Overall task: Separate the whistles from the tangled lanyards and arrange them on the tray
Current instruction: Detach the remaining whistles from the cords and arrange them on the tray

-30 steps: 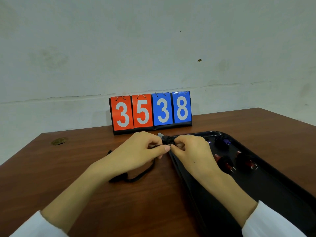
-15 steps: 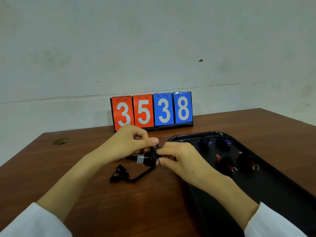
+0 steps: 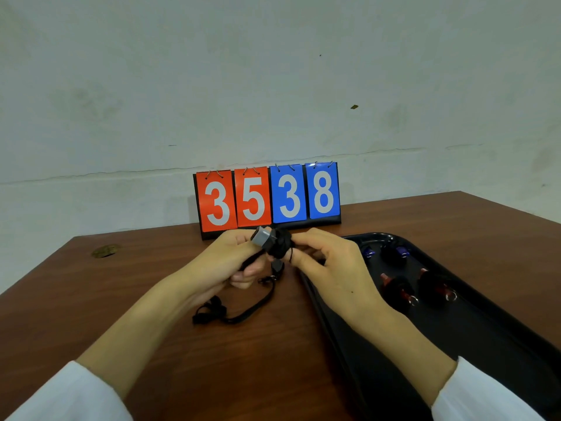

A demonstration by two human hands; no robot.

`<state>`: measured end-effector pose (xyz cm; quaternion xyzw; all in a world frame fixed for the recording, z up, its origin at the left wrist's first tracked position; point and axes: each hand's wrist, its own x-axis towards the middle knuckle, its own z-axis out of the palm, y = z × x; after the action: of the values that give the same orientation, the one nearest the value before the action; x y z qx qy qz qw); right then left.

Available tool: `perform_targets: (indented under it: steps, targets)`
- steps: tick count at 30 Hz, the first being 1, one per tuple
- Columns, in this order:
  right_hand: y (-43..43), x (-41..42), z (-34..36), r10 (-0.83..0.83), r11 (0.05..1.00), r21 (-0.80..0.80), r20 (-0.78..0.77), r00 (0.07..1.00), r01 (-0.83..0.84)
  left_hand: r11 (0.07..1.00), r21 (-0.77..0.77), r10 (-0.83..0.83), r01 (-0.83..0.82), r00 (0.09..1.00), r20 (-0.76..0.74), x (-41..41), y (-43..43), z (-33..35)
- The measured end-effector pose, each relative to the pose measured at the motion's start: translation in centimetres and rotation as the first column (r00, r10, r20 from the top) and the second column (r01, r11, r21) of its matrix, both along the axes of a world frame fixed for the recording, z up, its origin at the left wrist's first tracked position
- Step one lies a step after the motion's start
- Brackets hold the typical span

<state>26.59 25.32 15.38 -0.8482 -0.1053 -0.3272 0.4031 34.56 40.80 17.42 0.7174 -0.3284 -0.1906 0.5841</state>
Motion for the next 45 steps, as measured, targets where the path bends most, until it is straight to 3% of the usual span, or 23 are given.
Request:
perform_targets:
  steps: [3, 7, 14, 17, 20, 22, 25, 32, 45]
  targets:
    - [-0.1, 0.0, 0.1, -0.043, 0.994, 0.098, -0.010, 0.999, 0.044, 0.998, -0.020, -0.068, 0.067, 0.997, -0.045, -0.2, -0.1, -0.3]
    - [-0.4, 0.1, -0.1, -0.160, 0.977, 0.137, -0.028, 0.987, 0.162, 0.996, 0.078, -0.051, 0.045, 0.996, 0.071, -0.4, -0.3, -0.4]
    - [-0.8, 0.3, -0.3, -0.343, 0.938, -0.064, -0.041, 0.938, 0.340, 0.947, 0.267, 0.088, -0.179, 0.943, 0.320, -0.7, -1.1, -0.2]
    - [-1.0, 0.4, -0.3, -0.363, 0.930, -0.094, -0.077, 0.928, 0.356, 0.903, 0.289, 0.128, -0.319, 0.839, 0.528, -1.0, -1.3, -0.1]
    - [-1.0, 0.3, -0.3, -0.372, 0.925, -0.129, -0.118, 0.921, 0.357, 0.848, 0.253, 0.109, -0.466, 0.620, 0.777, -2.1, -1.4, -0.1]
    - [-1.0, 0.3, -0.2, -0.372, 0.924, -0.153, -0.131, 0.919, 0.352, 0.843, 0.194, 0.121, -0.501, 0.530, 0.840, -2.6, -1.6, 0.0]
    - [-0.9, 0.3, -0.3, -0.360, 0.924, -0.189, -0.131, 0.924, 0.333, 0.873, 0.106, 0.202, -0.476, 0.552, 0.809, -2.7, -1.7, -0.1]
    - [-0.7, 0.3, -0.4, -0.337, 0.917, -0.261, -0.099, 0.936, 0.303, 0.897, -0.085, 0.420, -0.434, 0.776, 0.472, -2.1, -1.9, -0.8]
    - [-0.3, 0.2, -0.7, -0.339, 0.891, -0.344, -0.066, 0.939, 0.297, 0.849, 0.031, 0.398, -0.528, 0.676, 0.620, -2.5, -2.4, -1.3]
